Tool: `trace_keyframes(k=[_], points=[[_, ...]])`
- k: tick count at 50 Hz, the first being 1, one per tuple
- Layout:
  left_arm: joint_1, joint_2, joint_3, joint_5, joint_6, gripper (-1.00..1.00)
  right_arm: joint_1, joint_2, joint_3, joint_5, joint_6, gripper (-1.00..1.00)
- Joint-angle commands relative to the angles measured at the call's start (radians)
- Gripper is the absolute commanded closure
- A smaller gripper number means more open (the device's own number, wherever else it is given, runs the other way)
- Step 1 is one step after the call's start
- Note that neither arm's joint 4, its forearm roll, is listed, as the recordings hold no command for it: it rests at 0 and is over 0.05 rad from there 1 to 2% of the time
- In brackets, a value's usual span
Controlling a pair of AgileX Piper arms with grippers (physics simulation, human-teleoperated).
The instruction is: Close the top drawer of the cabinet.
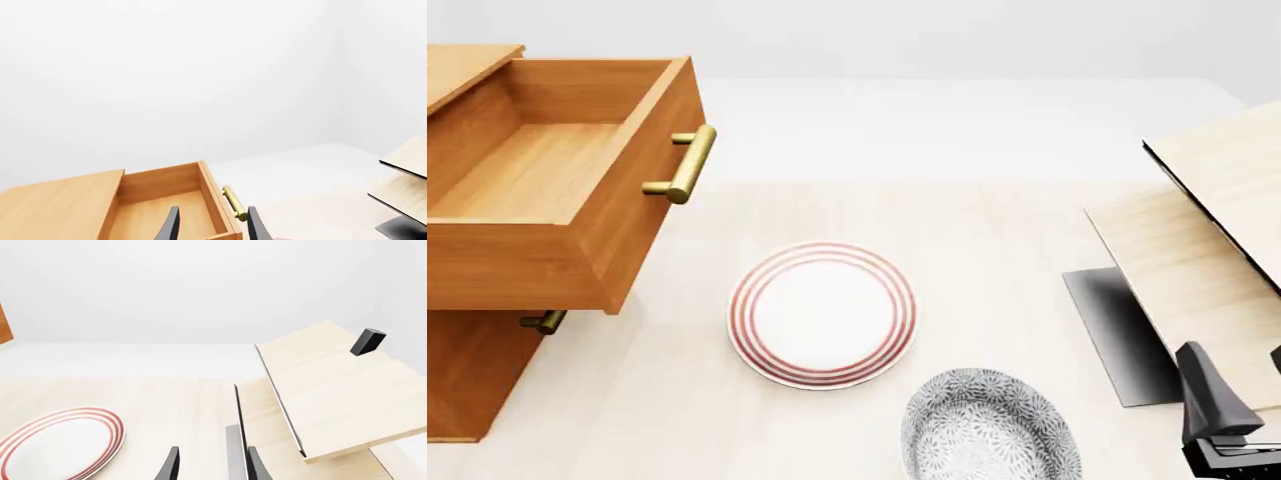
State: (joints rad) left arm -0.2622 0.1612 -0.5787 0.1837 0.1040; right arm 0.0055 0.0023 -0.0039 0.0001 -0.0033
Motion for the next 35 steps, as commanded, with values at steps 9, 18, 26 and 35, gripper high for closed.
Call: trace_keyframes(k=[9, 18, 26, 35], points=[[-0.126, 0.129, -0.107, 0.003, 0.013, -1.00, 0.000, 0.000, 0.000, 0.000, 0.000, -1.00], [-0.171, 0.170, -0.147, 0.004, 0.023, -1.00, 0.000, 0.000, 0.000, 0.000, 0.000, -1.00], [-0.238, 0.235, -0.180, -0.021, 0.040, -1.00, 0.000, 0.000, 0.000, 0.000, 0.000, -1.00], [-0.288, 0.316, -0.190, -0.061, 0.040, -1.00, 0.000, 0.000, 0.000, 0.000, 0.000, -1.00]])
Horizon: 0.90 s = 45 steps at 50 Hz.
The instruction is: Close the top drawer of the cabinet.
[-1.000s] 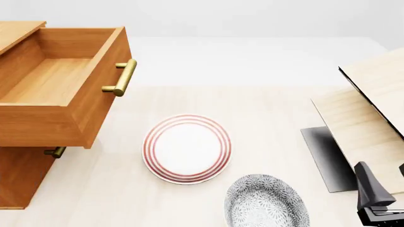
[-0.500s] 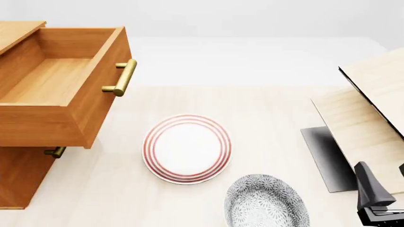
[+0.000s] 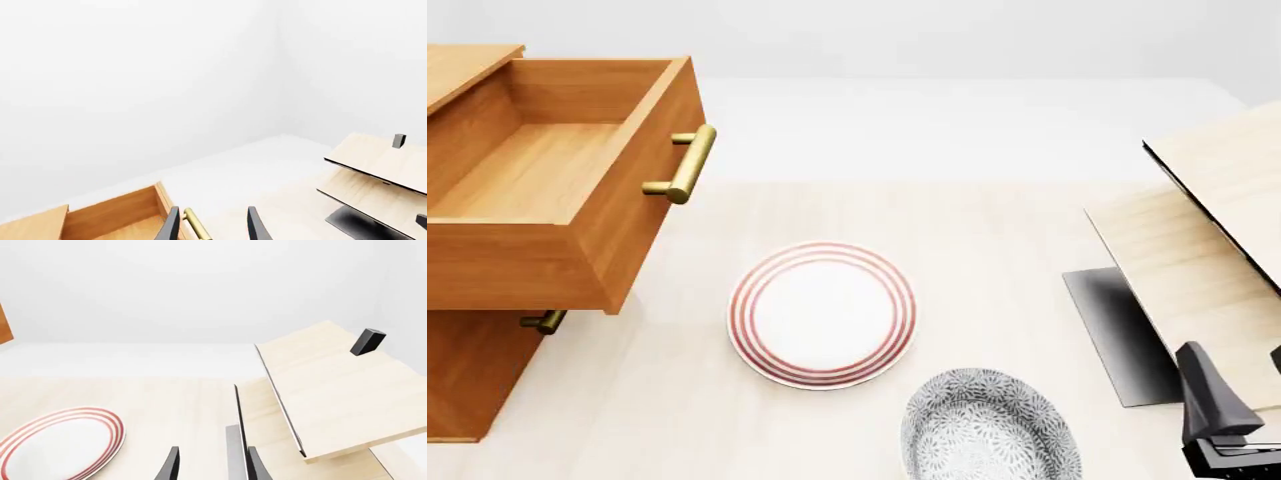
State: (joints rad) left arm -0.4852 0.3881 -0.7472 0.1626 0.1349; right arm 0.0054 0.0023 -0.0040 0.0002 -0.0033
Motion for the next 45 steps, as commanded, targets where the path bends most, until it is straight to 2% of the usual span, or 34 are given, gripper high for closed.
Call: trace_keyframes(k=[1, 6, 14, 34, 45], points=[[-0.066, 0.102, -0.015, -0.050, 0.017, -1.00, 0.000, 0.000, 0.000, 0.000, 0.000, -1.00], [-0.080, 0.140, -0.018, -0.068, 0.013, -1.00, 0.000, 0.000, 0.000, 0.000, 0.000, -1.00], [-0.101, 0.215, -0.075, -0.062, -0.009, -1.00, 0.000, 0.000, 0.000, 0.000, 0.000, -1.00], [-0.145, 0.379, -0.157, -0.108, -0.005, -1.00, 0.000, 0.000, 0.000, 0.000, 0.000, -1.00], [-0.166, 0.461, -0.183, -0.136, 0.026, -1.00, 0.000, 0.000, 0.000, 0.000, 0.000, -1.00]])
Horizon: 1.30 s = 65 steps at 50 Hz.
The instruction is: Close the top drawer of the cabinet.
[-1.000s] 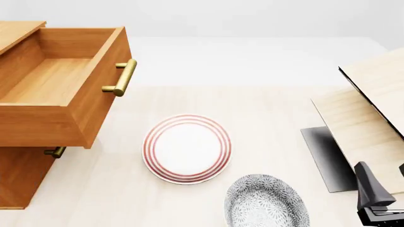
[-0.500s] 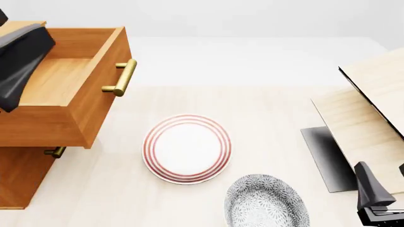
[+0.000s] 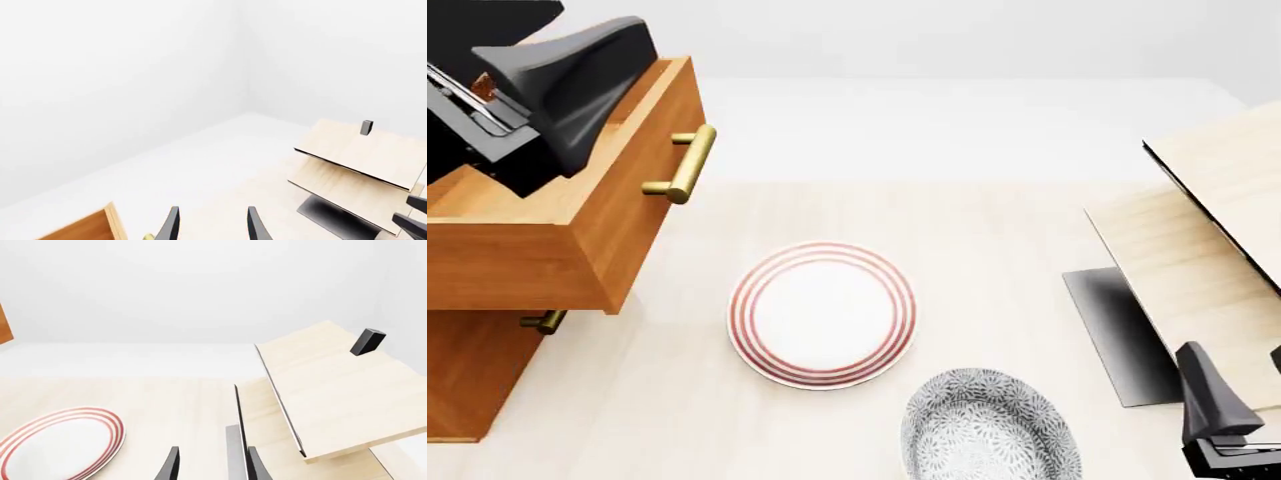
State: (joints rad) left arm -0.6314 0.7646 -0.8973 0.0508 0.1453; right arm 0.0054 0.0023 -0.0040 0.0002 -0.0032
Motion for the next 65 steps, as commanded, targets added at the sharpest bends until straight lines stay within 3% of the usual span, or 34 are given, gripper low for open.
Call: trace_keyframes(k=[1, 32, 39, 50, 65], points=[[-0.022, 0.091, -0.038, -0.024, 0.012, -1.00, 0.000, 0.000, 0.000, 0.000, 0.000, -1.00], [-0.108, 0.321, -0.095, -0.032, 0.087, -1.00, 0.000, 0.000, 0.000, 0.000, 0.000, -1.00], [-0.120, 0.383, -0.145, 0.021, 0.038, -1.00, 0.000, 0.000, 0.000, 0.000, 0.000, -1.00], [-0.101, 0.471, -0.213, 0.073, 0.030, -1.00, 0.000, 0.000, 0.000, 0.000, 0.000, -1.00], [-0.109, 0.589, -0.316, 0.176, -0.061, -1.00, 0.000, 0.000, 0.000, 0.000, 0.000, -1.00]])
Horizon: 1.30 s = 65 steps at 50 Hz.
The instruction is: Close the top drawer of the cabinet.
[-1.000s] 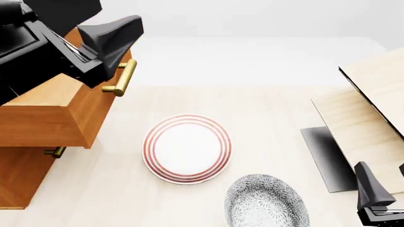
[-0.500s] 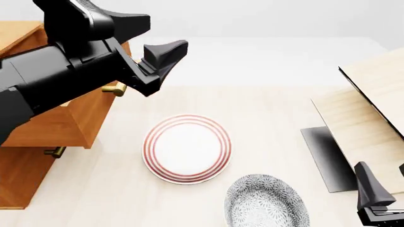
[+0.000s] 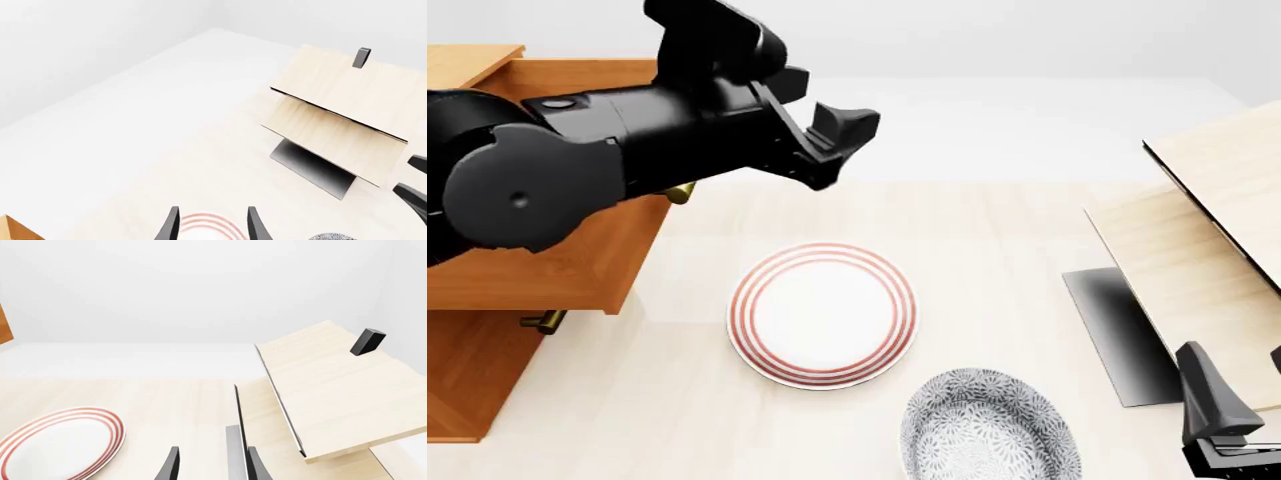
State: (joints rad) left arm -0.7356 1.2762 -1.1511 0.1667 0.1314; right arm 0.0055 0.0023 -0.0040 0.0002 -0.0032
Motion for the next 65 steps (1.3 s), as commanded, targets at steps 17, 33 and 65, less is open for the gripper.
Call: trace_keyframes(k=[17, 33, 65], points=[[0.073, 0.237, -0.129, 0.085, -0.203, -1.00, 0.000, 0.000, 0.000, 0.000, 0.000, -1.00], [0.087, 0.290, -0.109, 0.047, -0.244, -1.00, 0.000, 0.000, 0.000, 0.000, 0.000, -1.00], [0.174, 0.378, -0.063, -0.069, -0.355, -1.00, 0.000, 0.000, 0.000, 0.000, 0.000, -1.00]])
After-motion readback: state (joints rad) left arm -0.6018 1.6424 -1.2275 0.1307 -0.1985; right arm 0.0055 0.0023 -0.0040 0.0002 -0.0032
